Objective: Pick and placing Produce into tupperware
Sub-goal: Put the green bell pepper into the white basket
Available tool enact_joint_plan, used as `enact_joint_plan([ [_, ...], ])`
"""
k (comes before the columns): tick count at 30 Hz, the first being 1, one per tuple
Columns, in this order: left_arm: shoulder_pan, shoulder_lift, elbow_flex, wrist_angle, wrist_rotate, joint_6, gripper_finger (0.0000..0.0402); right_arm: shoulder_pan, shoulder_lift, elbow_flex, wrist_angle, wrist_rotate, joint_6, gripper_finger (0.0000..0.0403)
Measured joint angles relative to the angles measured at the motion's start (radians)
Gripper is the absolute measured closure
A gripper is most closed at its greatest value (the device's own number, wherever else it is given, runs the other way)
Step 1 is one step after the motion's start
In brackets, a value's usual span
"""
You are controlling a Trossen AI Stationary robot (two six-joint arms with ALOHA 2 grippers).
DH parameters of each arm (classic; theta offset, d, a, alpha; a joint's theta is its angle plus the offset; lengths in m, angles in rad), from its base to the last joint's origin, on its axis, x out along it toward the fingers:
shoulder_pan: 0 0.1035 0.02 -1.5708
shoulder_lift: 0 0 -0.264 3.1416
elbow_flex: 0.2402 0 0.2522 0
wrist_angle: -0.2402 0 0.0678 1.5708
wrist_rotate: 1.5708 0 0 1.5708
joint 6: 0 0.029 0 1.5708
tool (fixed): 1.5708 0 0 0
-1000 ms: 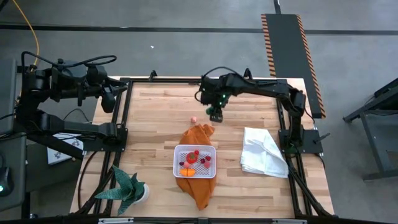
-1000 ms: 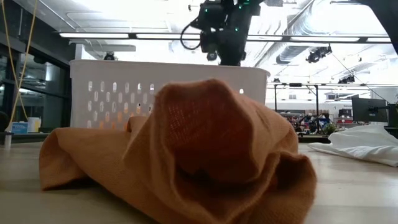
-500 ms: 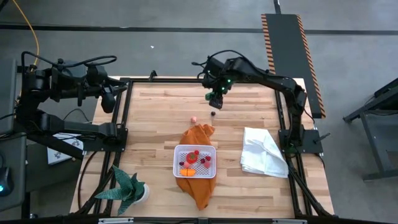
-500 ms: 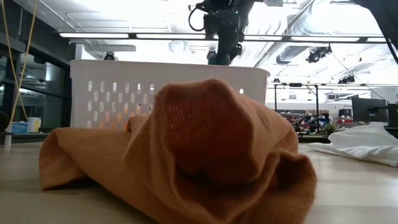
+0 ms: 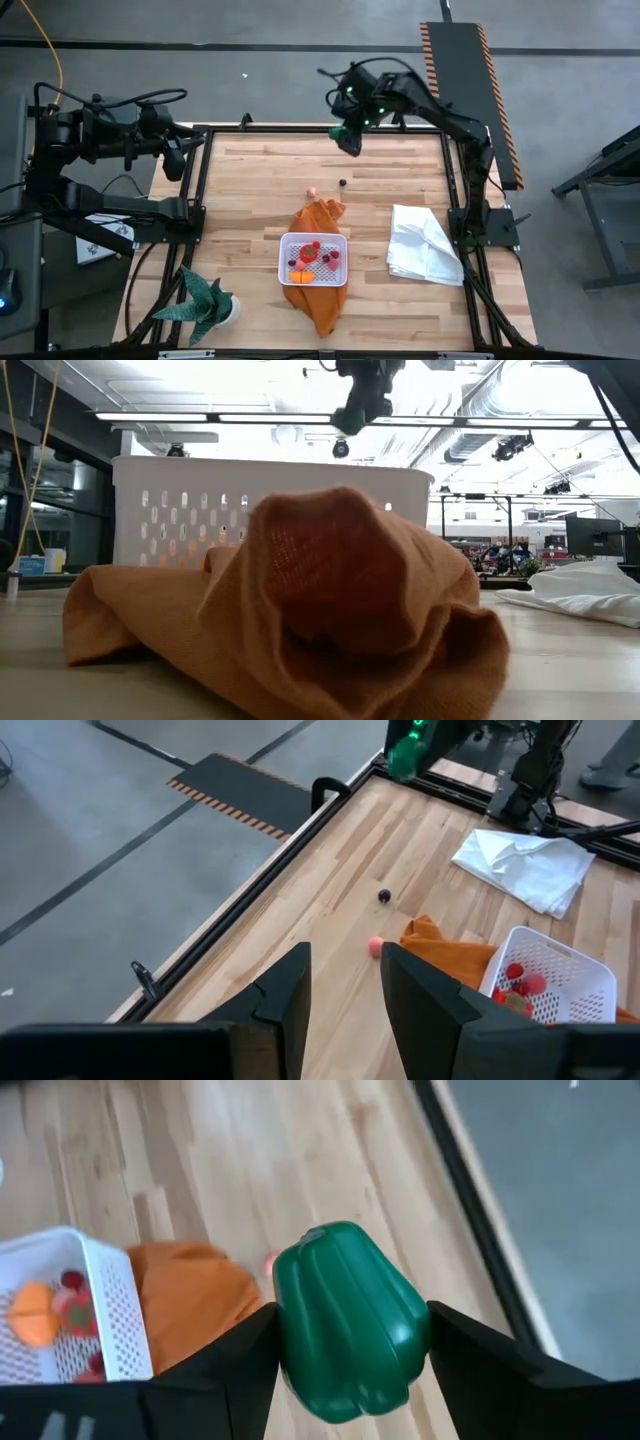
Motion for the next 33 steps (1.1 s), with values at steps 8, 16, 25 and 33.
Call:
enact_joint_plan([
  [8, 0.000, 0.000, 0.000, 0.021, 0.000, -0.001, 0.0291, -0.053, -0.082, 0.024, 0.015, -0.009, 0.029, 0.0187],
  [16, 0.000, 0.002, 0.000, 0.113, 0.001, -0.004, 0.0291, -0.081, -0.175, 0.024, -0.001, -0.060, 0.029, 0.0187],
  [25, 0.000, 0.002, 0.000, 0.210, 0.002, -0.005, 0.0291, -0.081, -0.268, 0.024, -0.005, -0.134, 0.009, 0.0186],
  [33, 0.000, 0.002, 0.000, 0.299, 0.014, -0.067, 0.0291, -0.081, -0.345, 0.024, -0.031, -0.140, -0.026, 0.0186],
])
